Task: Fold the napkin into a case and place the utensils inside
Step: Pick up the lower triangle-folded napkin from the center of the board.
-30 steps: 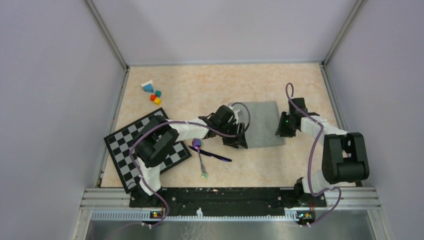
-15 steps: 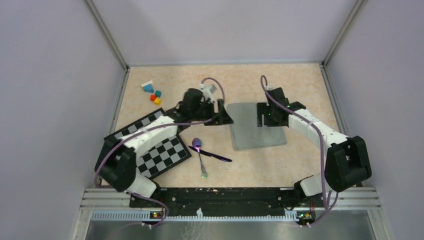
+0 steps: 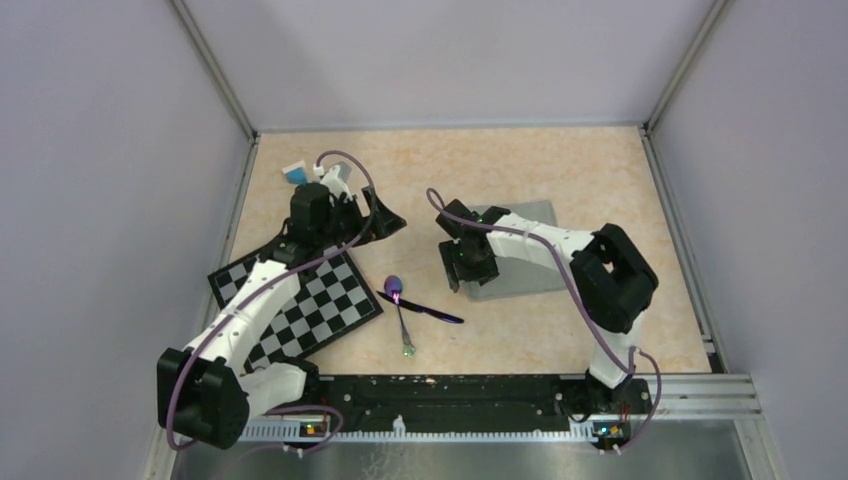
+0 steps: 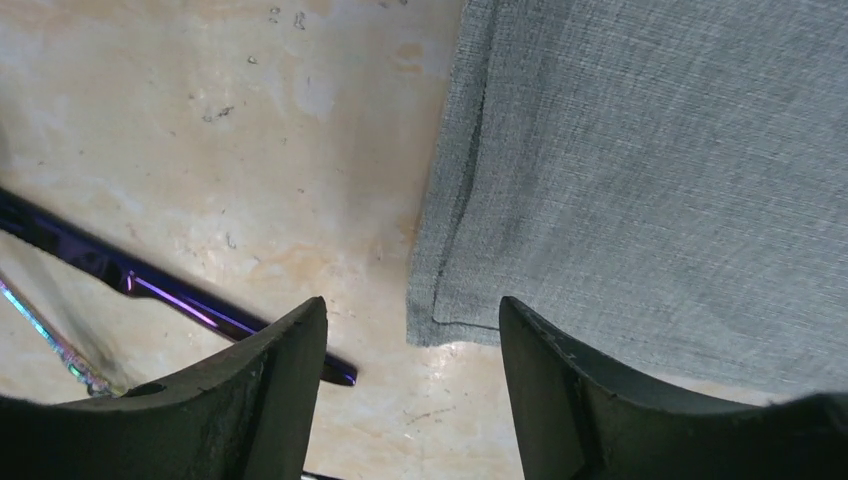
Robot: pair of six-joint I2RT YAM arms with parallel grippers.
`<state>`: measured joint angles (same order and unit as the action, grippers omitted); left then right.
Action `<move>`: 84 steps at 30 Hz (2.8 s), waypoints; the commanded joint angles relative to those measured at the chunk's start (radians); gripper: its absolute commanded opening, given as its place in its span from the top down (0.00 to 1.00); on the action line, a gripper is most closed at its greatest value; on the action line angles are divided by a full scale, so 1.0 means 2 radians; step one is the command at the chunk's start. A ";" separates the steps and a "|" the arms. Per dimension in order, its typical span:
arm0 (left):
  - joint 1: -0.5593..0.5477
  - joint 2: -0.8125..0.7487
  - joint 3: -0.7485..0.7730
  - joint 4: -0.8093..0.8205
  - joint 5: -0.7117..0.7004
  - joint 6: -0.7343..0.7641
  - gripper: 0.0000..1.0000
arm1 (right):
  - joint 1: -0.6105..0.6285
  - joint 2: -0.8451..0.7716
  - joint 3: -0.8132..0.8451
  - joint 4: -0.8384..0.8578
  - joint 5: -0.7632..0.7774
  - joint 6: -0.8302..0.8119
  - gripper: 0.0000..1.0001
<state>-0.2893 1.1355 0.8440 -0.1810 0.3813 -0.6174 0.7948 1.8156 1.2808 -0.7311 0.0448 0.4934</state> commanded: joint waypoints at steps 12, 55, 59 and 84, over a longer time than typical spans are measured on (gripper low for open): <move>-0.003 -0.014 -0.030 0.021 0.035 0.000 0.08 | 0.034 0.054 0.057 -0.071 0.060 0.044 0.53; -0.011 0.153 -0.019 0.140 0.157 -0.134 0.06 | 0.002 -0.068 -0.079 0.106 0.012 0.003 1.00; -0.026 0.222 -0.022 0.206 0.147 -0.234 0.07 | -0.032 -0.112 -0.140 0.172 -0.062 0.017 1.00; -0.122 0.472 0.146 0.262 -0.076 -0.287 0.35 | -0.139 -0.220 -0.275 0.305 -0.220 0.019 1.00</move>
<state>-0.5312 2.0201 1.0843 0.3477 0.3180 -1.2465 0.5346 1.4124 0.7486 -0.1925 -0.3420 0.5396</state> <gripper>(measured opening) 0.690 0.022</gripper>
